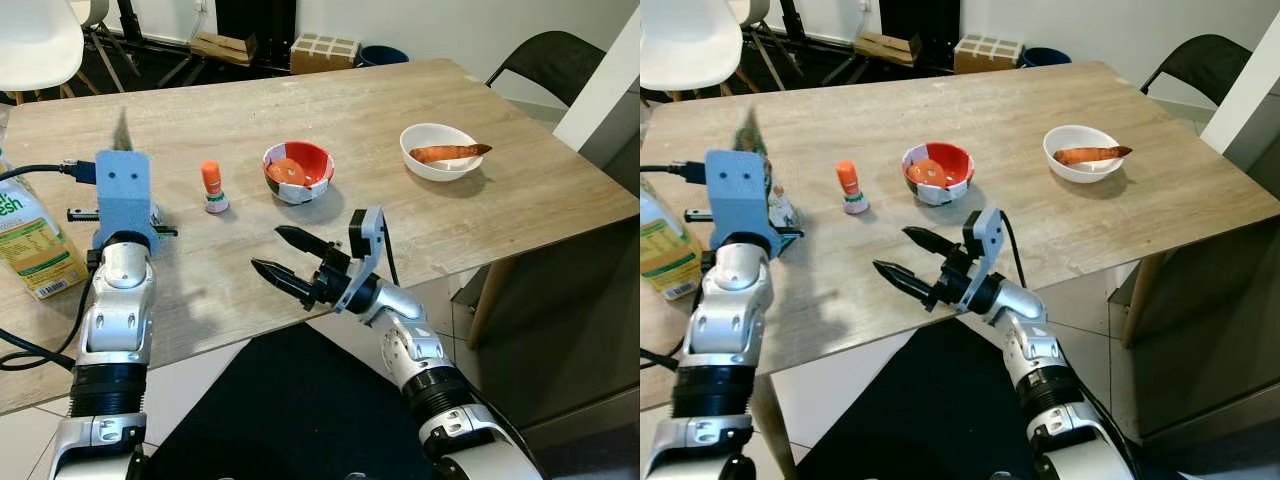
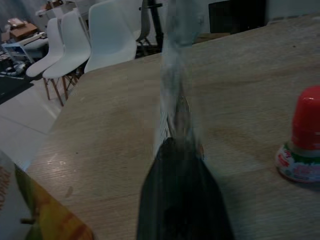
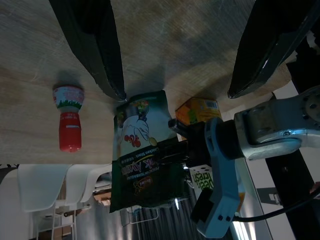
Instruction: Restocking fridge
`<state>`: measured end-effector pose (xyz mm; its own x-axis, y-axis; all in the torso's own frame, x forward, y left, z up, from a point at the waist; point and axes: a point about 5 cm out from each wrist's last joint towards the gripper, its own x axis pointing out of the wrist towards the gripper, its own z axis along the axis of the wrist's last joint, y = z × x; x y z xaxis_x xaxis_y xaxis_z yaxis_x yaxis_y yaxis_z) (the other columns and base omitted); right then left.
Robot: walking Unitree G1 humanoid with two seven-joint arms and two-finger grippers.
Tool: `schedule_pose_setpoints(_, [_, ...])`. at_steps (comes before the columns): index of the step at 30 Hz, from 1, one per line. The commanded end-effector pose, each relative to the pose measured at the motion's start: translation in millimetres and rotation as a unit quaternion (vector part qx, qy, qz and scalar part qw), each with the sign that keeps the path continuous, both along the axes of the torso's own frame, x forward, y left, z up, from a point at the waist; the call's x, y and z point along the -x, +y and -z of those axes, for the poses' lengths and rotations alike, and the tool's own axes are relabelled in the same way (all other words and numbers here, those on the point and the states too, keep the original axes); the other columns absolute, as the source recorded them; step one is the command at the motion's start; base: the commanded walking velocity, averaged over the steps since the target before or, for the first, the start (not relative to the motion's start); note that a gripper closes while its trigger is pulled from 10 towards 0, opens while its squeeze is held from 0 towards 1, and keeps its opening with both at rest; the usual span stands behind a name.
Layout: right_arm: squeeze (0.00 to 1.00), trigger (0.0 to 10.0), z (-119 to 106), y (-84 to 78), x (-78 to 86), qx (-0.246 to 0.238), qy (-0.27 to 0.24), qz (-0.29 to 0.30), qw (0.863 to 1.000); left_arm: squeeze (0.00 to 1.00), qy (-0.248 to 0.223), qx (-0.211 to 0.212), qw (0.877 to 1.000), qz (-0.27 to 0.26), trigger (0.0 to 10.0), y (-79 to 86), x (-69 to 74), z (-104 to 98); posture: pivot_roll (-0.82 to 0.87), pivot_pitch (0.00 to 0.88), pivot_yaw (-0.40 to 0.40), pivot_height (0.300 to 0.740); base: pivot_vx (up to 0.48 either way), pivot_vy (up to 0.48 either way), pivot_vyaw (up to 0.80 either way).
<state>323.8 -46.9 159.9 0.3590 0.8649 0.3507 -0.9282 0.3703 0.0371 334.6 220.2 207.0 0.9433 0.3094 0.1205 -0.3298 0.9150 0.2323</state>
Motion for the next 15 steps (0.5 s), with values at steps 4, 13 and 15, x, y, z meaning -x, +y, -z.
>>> schedule_pose_setpoints(4, [0.0, 10.0, 6, -2.5, 0.6, 0.001, 0.008, 0.005, 1.0, 0.0, 0.001, 0.021, 0.998, 0.062, 0.0, -22.7, 0.9, 7, -0.02, 0.125, -0.048, 0.74, 0.0, 0.0, 0.0])
schedule_pose_setpoints(13, [0.0, 10.0, 5, -3.8, 0.3, 0.0, 0.004, 0.007, 1.0, 0.0, -0.008, 0.062, 0.983, 0.174, 0.0, -59.1, 6.5, 10, -0.02, 0.115, -0.043, 0.74, 0.0, 0.0, 0.0])
schedule_pose_setpoints(15, [0.0, 10.0, 5, -3.9, 0.4, 0.0, 0.004, 0.008, 1.0, 0.0, -0.015, 0.068, 0.979, 0.191, 0.0, -63.4, 7.8, 9, -0.02, 0.115, -0.043, 0.74, 0.0, 0.0, 0.0])
